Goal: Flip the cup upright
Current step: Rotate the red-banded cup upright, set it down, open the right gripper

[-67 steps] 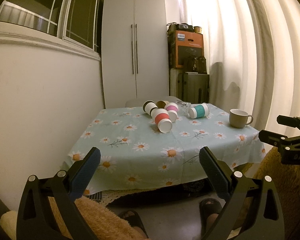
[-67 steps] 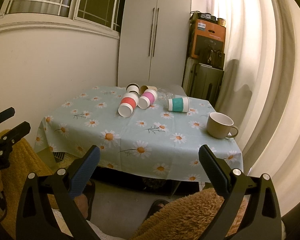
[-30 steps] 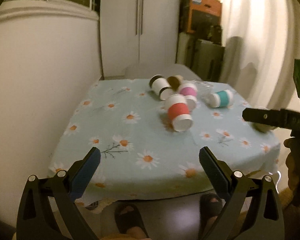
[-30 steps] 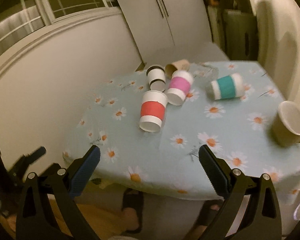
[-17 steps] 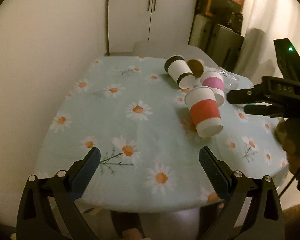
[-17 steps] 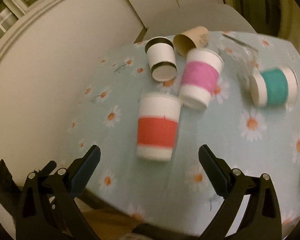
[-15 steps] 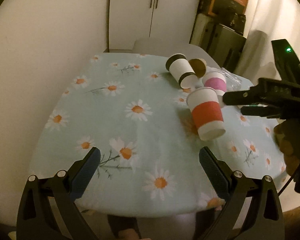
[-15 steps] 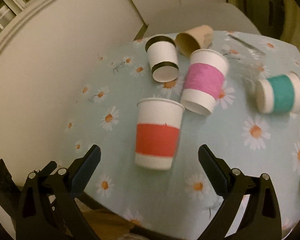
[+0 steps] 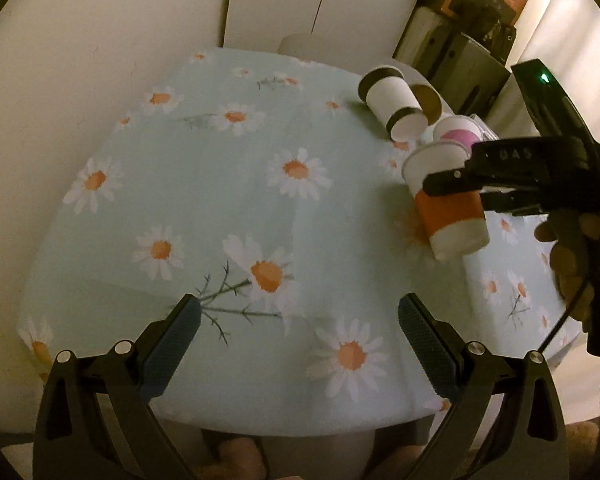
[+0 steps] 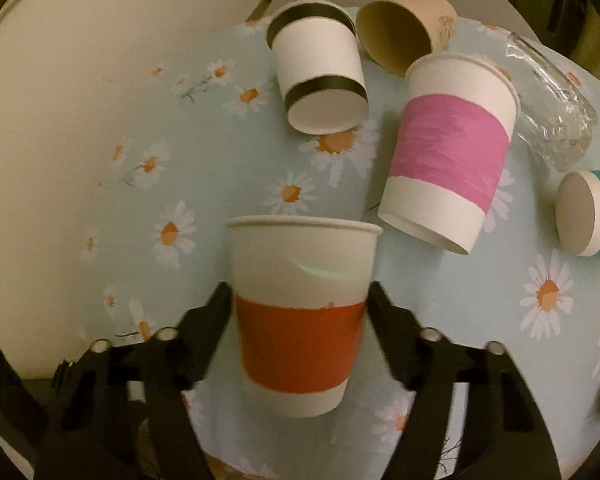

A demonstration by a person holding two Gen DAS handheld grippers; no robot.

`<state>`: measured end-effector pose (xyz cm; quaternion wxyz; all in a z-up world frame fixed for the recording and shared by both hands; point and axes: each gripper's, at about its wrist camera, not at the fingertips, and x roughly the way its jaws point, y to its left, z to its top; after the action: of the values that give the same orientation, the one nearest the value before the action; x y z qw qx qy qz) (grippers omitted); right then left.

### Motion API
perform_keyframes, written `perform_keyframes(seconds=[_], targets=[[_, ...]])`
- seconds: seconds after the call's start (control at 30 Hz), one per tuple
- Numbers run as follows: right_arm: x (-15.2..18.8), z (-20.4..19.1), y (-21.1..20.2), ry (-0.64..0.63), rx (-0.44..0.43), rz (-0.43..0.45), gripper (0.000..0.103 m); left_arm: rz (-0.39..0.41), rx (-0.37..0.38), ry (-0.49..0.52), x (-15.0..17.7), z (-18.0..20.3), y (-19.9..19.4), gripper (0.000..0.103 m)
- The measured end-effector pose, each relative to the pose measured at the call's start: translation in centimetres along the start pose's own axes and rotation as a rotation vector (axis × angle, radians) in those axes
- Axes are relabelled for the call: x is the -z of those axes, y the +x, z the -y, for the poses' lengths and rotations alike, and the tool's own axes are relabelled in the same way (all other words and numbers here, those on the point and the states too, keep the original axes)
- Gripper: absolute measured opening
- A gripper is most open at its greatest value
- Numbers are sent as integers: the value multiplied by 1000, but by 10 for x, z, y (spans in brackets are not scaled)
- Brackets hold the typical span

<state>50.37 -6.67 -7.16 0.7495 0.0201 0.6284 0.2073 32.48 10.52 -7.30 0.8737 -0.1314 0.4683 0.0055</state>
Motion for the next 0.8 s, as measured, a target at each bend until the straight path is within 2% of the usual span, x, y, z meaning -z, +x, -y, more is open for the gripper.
perform_keyframes(seconds=[0.1, 0.3, 0.43, 0.63, 0.8], targets=[[3, -5, 0, -3, 8, -7, 65, -8, -2, 4, 2, 0, 1, 96], [18, -11, -17, -9, -37, -33, 65, 0, 15, 17, 8, 1, -8, 96], [39, -16, -28, -5, -62, -48, 65, 25, 32, 8, 11, 2, -21, 96], [76, -9, -38, 73, -127, -81, 65, 33, 46, 14, 17, 7, -29, 96], [98, -4, -31, 111, -117, -102, 65, 12, 51, 35, 22, 15, -26, 96]])
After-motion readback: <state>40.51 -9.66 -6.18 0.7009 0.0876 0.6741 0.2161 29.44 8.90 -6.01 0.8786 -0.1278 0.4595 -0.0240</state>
